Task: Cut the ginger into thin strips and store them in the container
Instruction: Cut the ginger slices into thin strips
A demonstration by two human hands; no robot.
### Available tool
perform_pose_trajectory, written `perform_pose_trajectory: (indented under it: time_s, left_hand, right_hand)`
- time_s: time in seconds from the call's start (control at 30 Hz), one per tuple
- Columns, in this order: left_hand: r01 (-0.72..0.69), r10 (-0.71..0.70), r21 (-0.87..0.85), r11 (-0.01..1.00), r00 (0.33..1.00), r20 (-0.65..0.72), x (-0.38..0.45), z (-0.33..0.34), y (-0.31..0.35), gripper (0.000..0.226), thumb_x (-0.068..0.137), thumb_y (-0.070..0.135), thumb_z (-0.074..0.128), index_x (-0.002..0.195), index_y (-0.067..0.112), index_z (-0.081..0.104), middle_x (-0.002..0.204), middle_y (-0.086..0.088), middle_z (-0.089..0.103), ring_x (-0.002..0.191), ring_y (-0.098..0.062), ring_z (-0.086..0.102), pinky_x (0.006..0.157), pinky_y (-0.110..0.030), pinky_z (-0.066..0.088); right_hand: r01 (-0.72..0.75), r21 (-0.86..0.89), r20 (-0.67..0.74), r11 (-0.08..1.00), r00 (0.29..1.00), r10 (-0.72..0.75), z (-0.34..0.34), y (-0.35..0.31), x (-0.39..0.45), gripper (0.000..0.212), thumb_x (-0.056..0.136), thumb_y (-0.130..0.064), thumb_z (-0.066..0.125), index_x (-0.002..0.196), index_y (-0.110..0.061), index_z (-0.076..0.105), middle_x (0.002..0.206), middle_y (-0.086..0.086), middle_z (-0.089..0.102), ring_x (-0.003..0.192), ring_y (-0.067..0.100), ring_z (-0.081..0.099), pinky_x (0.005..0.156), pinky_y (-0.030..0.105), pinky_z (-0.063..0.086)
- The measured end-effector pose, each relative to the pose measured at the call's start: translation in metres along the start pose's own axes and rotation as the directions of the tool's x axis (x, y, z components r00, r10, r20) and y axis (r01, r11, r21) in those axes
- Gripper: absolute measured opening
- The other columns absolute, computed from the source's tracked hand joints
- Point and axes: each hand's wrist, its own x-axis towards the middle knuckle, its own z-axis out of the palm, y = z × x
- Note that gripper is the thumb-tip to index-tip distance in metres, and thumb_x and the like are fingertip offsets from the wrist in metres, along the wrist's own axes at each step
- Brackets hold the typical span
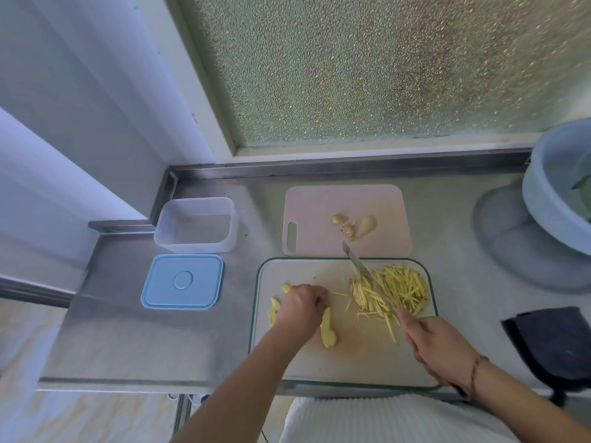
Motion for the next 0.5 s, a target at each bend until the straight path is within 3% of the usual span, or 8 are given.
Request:
perform_pose_trajectory:
  time_s: [0.13,0.2,0.33,0.5]
  left_hand:
    - [-0.133,0.143,0.095,0.986,0.984,-0.106,-0.009,-0.003,-0.006,0.019,0.099,0.022,0.059,0.101,0.007,0.07,0.09,-0.008,0.065,0.079,-0.027,0.062,0.067,-0.042,0.056]
    - [-0.276,0.304,0.173,0.946,0.938,-0.165,-0.013,-0.006,-0.018,0.016,0.091,0.017,0.069,0.105,0.011,0.072,0.093,-0.005,0.067,0.078,-0.028,0.065,0.061,-0.038,0.058]
    - [-0.538,0.583,0.272,0.798,0.803,-0.124,-0.02,-0.004,-0.044,0.041,0.075,0.013,0.084,0.112,0.018,0.068,0.111,-0.003,0.066,0.092,-0.023,0.064,0.077,-0.033,0.054]
    - [-0.599,0.657,0.284,0.748,0.728,-0.195,-0.031,0.012,-0.048,0.014,0.091,0.026,0.064,0.103,0.02,0.067,0.112,-0.001,0.064,0.096,-0.022,0.063,0.081,-0.034,0.055]
  right_hand:
    - [-0.015,0.003,0.02,1.0,1.0,0.015,0.001,-0.003,0.0,0.061,0.085,-0.069,0.03,0.056,-0.016,0.038,0.042,-0.003,0.034,0.031,0.013,0.028,0.038,0.018,0.027]
    - [-0.016,0.004,0.037,1.0,0.999,0.016,0.003,-0.005,-0.002,0.06,0.086,-0.067,0.03,0.056,-0.016,0.038,0.041,-0.004,0.035,0.031,0.012,0.028,0.038,0.018,0.027]
    - [-0.015,-0.035,0.084,0.999,0.996,0.018,0.013,-0.003,-0.006,0.06,0.086,-0.067,0.029,0.056,-0.016,0.04,0.04,-0.005,0.04,0.032,0.008,0.035,0.039,0.019,0.031]
    - [-0.039,-0.004,0.201,0.999,0.979,0.039,0.035,0.005,-0.006,0.059,0.092,-0.061,0.03,0.056,-0.016,0.041,0.039,-0.006,0.038,0.032,0.005,0.036,0.038,0.015,0.028]
